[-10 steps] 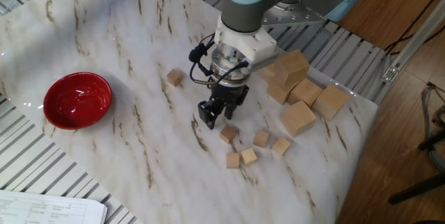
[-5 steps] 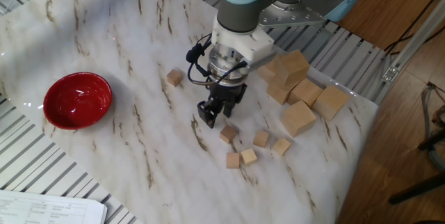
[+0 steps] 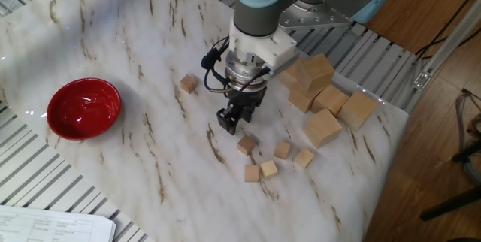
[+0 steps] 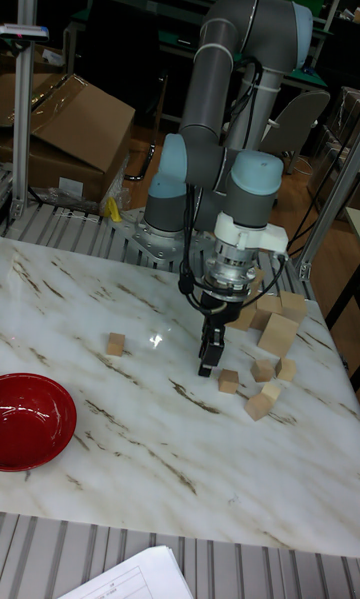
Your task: Stack the blocks into a pyramid shape
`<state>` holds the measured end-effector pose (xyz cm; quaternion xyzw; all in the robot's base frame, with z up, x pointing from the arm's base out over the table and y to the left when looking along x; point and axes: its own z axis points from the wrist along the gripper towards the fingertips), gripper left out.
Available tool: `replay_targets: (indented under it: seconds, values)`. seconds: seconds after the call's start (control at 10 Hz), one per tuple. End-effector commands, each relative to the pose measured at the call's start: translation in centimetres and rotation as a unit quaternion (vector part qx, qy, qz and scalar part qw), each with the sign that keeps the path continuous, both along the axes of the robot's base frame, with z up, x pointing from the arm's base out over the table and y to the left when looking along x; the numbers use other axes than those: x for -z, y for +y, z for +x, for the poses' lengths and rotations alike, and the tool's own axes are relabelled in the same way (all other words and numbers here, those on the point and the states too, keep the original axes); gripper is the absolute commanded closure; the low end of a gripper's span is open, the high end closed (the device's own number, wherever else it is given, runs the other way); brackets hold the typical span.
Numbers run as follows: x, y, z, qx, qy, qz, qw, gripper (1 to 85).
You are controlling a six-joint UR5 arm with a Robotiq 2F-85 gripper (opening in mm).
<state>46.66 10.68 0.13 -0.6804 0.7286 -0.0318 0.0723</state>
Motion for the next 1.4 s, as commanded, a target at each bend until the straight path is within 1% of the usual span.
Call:
replay_targets:
  seconds: [0.0,0.1,0.3,0.5,0.6,0.7,0.8,0.9,1.0,1.1,1.3]
  values:
    - [-0.1,0.8,-0.4,-0.012,0.008,0.017,0.9998,34.7]
    - [-0.1,0.8,-0.5,-0.012,0.01,0.017,0.9997,34.7]
    - [-0.3,2.0,-0.5,0.003,0.01,0.042,0.9991,34.7]
    - [-0.8,2.6,-0.2,0.009,0.005,0.037,0.9993,34.7]
    - [-1.1,2.8,0.1,0.01,-0.002,0.035,0.9993,34.7]
    - [-1.4,3.3,0.0,0.02,-0.002,0.051,0.9985,34.7]
    - [-1.4,3.0,0.0,0.015,-0.005,0.051,0.9986,33.7]
    - [-1.5,2.5,-0.1,0.015,-0.006,0.046,0.9988,30.0]
    - [-1.4,2.0,0.0,0.011,-0.012,0.044,0.9989,29.7]
    - [-1.3,1.5,0.5,0.004,-0.024,0.045,0.9987,29.7]
    - [-1.5,0.8,0.5,0.009,-0.029,0.033,0.999,29.3]
